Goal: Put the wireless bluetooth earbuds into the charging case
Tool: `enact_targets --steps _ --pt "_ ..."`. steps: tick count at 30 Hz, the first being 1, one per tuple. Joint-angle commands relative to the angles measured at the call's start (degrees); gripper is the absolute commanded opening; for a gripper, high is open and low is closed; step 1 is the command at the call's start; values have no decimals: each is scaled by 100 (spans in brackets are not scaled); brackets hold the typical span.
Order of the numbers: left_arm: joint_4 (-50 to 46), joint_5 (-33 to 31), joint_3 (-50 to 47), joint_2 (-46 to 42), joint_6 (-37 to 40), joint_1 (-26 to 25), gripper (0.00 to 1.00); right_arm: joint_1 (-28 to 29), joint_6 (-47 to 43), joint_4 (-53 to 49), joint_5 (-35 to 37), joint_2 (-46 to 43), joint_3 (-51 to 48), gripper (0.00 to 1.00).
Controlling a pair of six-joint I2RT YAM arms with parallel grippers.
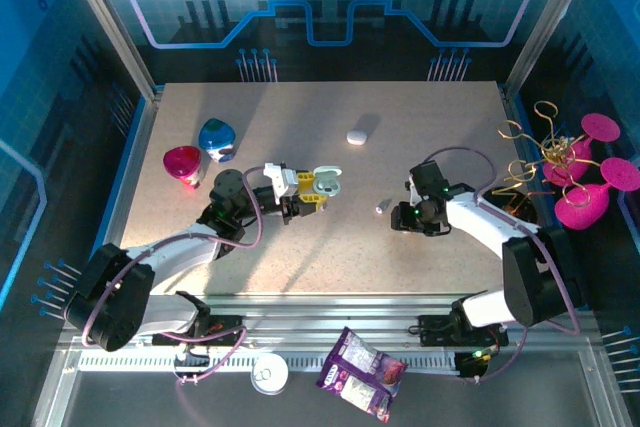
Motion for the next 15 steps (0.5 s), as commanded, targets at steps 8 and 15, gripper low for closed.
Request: enact_targets --steps 8,15 --pt "265 142 -30 -151 -36 20 34 -75 -423 -41 -46 319 300 50" --pt "323 143 -90 -182 -106 20 34 -49 -585 43 -234 1186 731 52"
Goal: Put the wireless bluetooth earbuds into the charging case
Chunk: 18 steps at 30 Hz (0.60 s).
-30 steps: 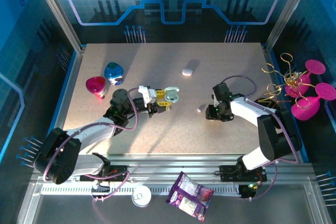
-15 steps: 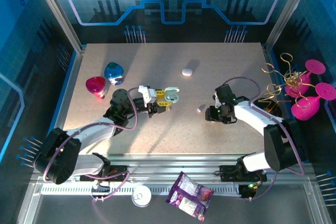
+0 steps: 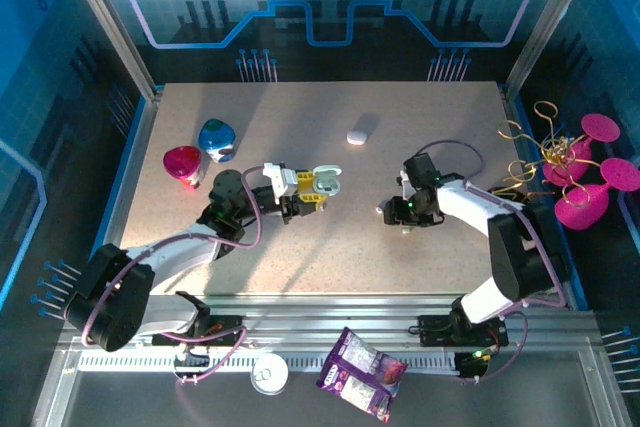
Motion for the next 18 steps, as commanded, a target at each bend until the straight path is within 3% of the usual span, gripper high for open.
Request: enact_targets --steps 1,18 --pt "212 148 -80 -197 -74 20 34 -28 -155 -38 1 240 311 53" --pt "262 152 -54 -149 -30 20 34 -19 212 -587 122 -316 -236 54"
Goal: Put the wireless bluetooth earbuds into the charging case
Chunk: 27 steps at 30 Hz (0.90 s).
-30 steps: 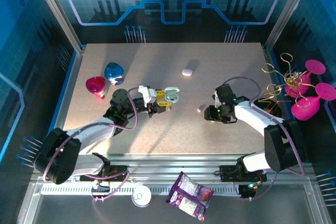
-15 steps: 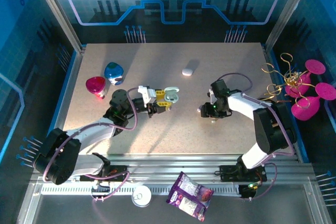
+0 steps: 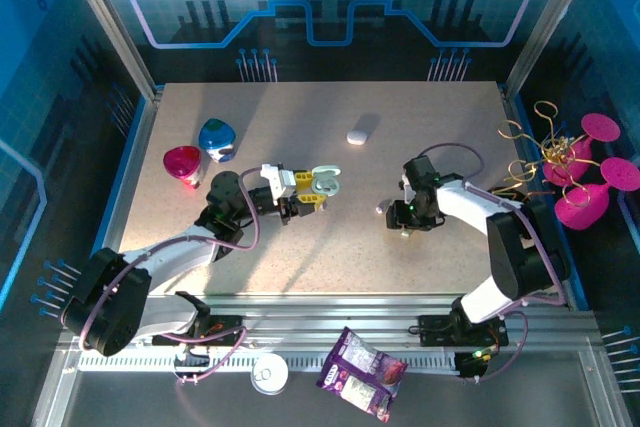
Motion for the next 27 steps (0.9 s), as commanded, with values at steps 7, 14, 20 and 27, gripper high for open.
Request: enact_targets --steps 7,14,20,27 --pt "269 166 3 0 -67 22 34 117 136 -421 -179 -463 -215 53" --pt "248 166 23 -21 -50 22 35 455 16 -906 795 -510 214 49" --pt "128 148 -44 -177 2 22 35 928 -120 -1538 1619 120 904 38" --pt "-14 57 -144 -367 85 20 34 1149 -214 -1865 1925 711 1328 31"
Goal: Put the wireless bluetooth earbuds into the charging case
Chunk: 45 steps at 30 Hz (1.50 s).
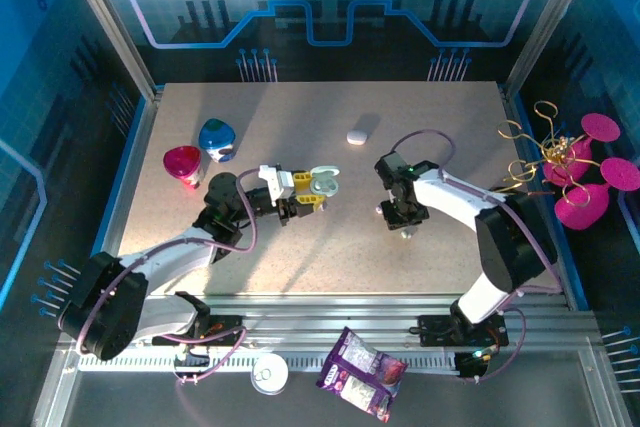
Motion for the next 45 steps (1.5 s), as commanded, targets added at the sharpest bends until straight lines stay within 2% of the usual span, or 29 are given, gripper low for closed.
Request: enact_targets --steps 1,18,29,34,40,45 --pt "-37 60 -90 -216 94 26 35 94 -97 -430 244 243 204 30" --pt "-70 27 -149 -257 106 43 35 139 -232 -580 148 806 346 22" --pt "5 18 -142 -122 -11 59 35 88 -267 -563 22 467 307 16" --pt "769 102 -222 207 -513 135 35 -63 -413 -230 -857 -296 254 16" --pt "912 179 -138 333 -643 187 35 -331 -527 426 -2930 -1439 182 16" --pt "914 246 -82 391 -687 187 34 -380 -140 1254 -4502 -2123 272 15"
